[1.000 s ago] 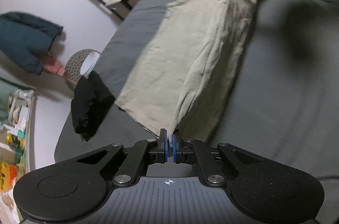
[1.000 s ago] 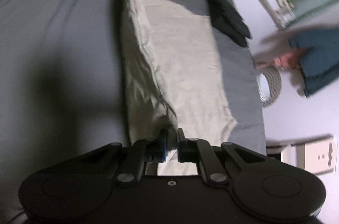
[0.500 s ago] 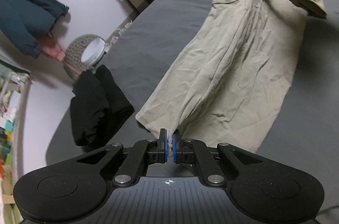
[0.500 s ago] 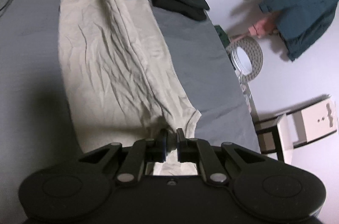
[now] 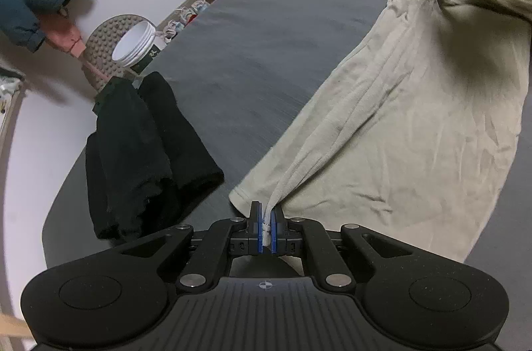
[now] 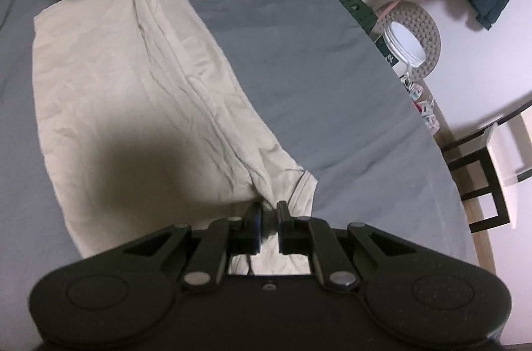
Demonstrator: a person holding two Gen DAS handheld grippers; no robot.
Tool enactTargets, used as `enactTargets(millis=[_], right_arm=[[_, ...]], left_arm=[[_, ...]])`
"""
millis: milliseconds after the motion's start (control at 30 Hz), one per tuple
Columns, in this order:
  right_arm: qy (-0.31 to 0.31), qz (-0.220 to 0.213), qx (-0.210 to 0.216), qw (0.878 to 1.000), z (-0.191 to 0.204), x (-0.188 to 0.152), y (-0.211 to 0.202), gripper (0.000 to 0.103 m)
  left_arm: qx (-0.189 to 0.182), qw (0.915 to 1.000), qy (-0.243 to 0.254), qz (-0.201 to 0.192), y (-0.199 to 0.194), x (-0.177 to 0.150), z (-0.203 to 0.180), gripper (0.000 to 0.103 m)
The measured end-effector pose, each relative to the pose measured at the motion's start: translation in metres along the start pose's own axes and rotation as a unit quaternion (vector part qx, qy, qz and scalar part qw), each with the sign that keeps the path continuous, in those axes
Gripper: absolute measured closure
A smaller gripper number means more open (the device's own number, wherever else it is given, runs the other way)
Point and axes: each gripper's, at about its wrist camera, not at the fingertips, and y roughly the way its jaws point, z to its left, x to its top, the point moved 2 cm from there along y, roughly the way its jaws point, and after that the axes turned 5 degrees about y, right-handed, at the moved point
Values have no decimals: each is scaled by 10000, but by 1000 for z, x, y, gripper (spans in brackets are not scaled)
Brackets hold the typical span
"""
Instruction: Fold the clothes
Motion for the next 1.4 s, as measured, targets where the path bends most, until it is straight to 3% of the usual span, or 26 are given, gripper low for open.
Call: enactTargets(millis=[633,667,700,767,833,933,1000,1167,1267,1400], right_arm=[[570,291,141,9978,-26,13,33,93],[614,297,105,9976,-27,14,34,87],[649,281,17,9975,-29,15,34,67],[709,231,-125,9971,-31,15,34,60],[820,216,-25,9964,-34,13,35,62],[1009,223,70,9946,-36,10,35,69],[976,218,143,9949,-33,9,33,81],[904,113,182,9957,-31,12,26,83],[934,120,221,9953,-32,12,25,89],[882,146,185,9958,-31,12,25,89]], left_arm=[[-141,9993,-61,342,43,5,8,99],[-139,9992,-122,342,44,4,8,99],[-127,9992,-178,324,45,4,8,99],[-53,9993,-251,285,46,2,7,95],[145,9993,-271,225,46,0,7,90],[209,9989,-382,149,39,-5,10,89],[224,9986,-467,101,35,-9,13,89],[349,9973,-643,35,23,-21,19,89],[147,9961,-859,-96,20,-28,24,89],[200,9948,-996,-81,27,-32,28,89]])
